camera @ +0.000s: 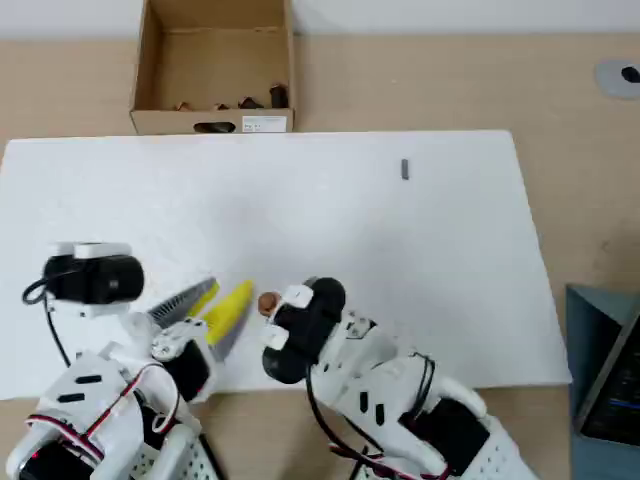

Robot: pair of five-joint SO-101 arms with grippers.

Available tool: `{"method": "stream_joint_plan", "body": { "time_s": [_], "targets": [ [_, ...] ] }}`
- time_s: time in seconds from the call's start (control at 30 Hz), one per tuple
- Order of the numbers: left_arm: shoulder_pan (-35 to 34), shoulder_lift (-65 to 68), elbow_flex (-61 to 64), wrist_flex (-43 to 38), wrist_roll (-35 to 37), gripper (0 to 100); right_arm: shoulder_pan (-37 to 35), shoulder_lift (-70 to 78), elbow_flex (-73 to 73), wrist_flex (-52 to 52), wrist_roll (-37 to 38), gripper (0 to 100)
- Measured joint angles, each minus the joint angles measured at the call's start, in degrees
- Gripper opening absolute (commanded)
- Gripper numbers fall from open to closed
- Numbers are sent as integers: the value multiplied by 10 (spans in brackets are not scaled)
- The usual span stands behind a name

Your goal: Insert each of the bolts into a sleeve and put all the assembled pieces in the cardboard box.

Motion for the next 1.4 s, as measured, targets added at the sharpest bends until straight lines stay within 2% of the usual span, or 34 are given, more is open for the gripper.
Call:
{"method": "stream_joint_plan", "body": {
  "time_s": [0.1,0.27,0.43,0.57,0.8,1.1,1.23,1.4],
  "targets": [
    [-46,0,-1,0,-47,9,11,0,0,0,0,9],
    [-156,0,10,0,-117,4,80,0,-4,0,0,9],
    [-266,0,105,0,-170,4,142,0,-4,0,0,9],
    [-317,0,195,0,-193,4,181,0,-4,0,0,9],
    [-331,2,297,-36,-206,3,231,0,-41,0,-32,9],
    [-331,3,364,-88,-209,3,235,3,-90,0,-36,9],
    [-329,3,364,-89,-209,3,236,68,-132,-9,-38,9],
    [-327,3,364,-89,-209,3,236,185,-200,-83,-38,9]
  ]
}}
